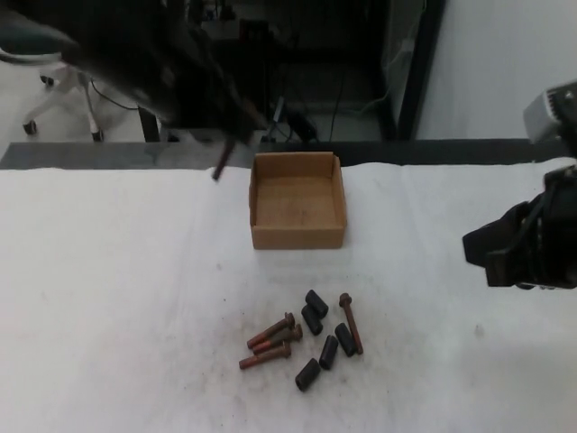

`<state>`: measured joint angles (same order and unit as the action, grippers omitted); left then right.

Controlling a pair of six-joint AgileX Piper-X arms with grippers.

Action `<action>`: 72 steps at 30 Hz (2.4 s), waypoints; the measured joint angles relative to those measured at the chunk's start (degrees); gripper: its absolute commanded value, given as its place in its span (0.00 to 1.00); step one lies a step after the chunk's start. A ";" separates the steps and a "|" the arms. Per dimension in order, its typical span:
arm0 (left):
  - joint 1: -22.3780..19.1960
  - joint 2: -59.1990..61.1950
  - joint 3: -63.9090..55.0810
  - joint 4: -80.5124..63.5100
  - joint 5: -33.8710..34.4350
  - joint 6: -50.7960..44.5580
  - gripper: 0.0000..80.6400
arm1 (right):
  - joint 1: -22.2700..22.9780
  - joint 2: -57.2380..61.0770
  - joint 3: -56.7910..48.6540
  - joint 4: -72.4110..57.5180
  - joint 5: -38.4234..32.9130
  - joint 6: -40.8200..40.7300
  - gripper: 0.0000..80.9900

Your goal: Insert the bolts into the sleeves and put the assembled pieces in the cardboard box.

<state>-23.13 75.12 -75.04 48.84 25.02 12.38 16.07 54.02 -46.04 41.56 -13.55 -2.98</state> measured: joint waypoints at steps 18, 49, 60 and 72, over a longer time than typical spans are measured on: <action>0.10 -45.82 59.84 -57.82 4.25 -30.64 0.00 | 6.74 9.53 -0.14 -7.62 -5.27 0.80 0.25; 0.10 -45.81 61.65 -51.28 7.75 -33.57 0.00 | 13.47 51.15 -30.61 5.17 16.01 -12.03 0.38; 0.10 -45.81 61.65 -48.84 7.87 -31.20 0.00 | 16.28 54.29 -30.67 1.38 12.76 -12.03 0.38; 0.10 -45.81 61.65 -48.84 7.87 -30.76 0.00 | 17.67 59.55 -30.67 1.38 13.55 -12.62 0.38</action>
<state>-23.03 29.30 -13.38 0.00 32.89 -18.39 33.74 113.56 -76.71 42.94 0.00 -15.60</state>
